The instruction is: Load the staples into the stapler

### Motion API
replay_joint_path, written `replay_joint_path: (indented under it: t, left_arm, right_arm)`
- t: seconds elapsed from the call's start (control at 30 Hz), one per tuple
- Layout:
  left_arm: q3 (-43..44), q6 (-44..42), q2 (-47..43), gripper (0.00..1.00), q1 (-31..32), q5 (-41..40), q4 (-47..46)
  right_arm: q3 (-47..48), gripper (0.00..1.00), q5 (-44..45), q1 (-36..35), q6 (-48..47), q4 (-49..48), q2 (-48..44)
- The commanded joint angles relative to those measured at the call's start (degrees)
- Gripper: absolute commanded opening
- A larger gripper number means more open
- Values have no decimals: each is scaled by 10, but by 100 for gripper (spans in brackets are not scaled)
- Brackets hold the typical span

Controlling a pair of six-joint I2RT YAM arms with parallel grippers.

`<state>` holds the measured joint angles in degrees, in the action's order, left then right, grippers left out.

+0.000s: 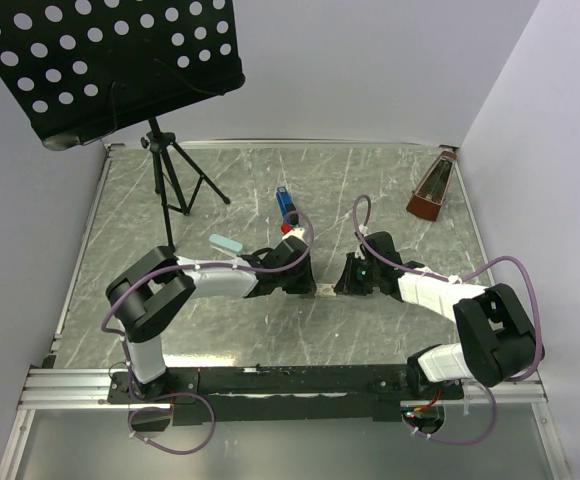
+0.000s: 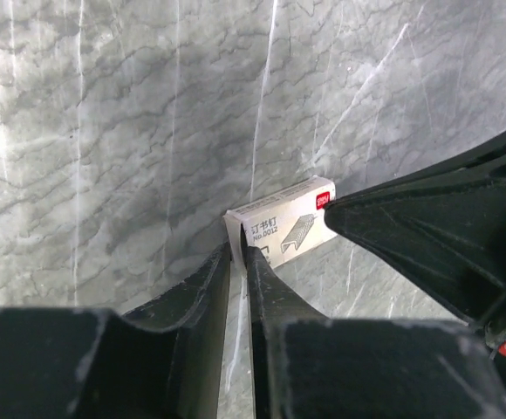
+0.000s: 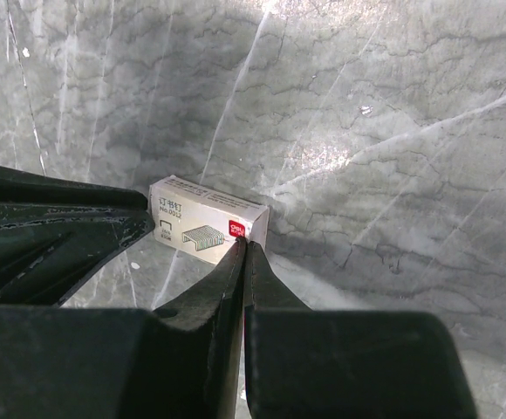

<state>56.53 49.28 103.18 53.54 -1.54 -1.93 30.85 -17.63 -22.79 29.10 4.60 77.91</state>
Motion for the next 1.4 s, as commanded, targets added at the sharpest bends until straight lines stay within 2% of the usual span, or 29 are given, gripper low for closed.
replay_joint_path:
  t: [0.0, 0.47, 0.77, 1.03, 1.23, 1.37]
  left_arm:
    - [33, -14, 14, 19, 10, -23, 18]
    - [53, -22, 23, 15, 20, -71, 77]
    - [62, -26, 24, 16, 22, -65, 83]
    - [84, -30, 38, 15, 28, -57, 91]
    - [86, -30, 41, 2, 30, -55, 93]
    - [87, -28, 43, 1, 30, -54, 92]
  right_arm:
    - [11, 6, 19, -7, -7, 22, -15]
    - [11, 6, 21, -13, -5, 24, -23]
    - [11, 7, 21, -14, -5, 27, -32]
    - [7, 12, 13, -18, 6, 16, -34]
    - [2, 14, 6, -18, 19, 1, -35]
    - [-2, 17, -1, -18, 31, -11, -29]
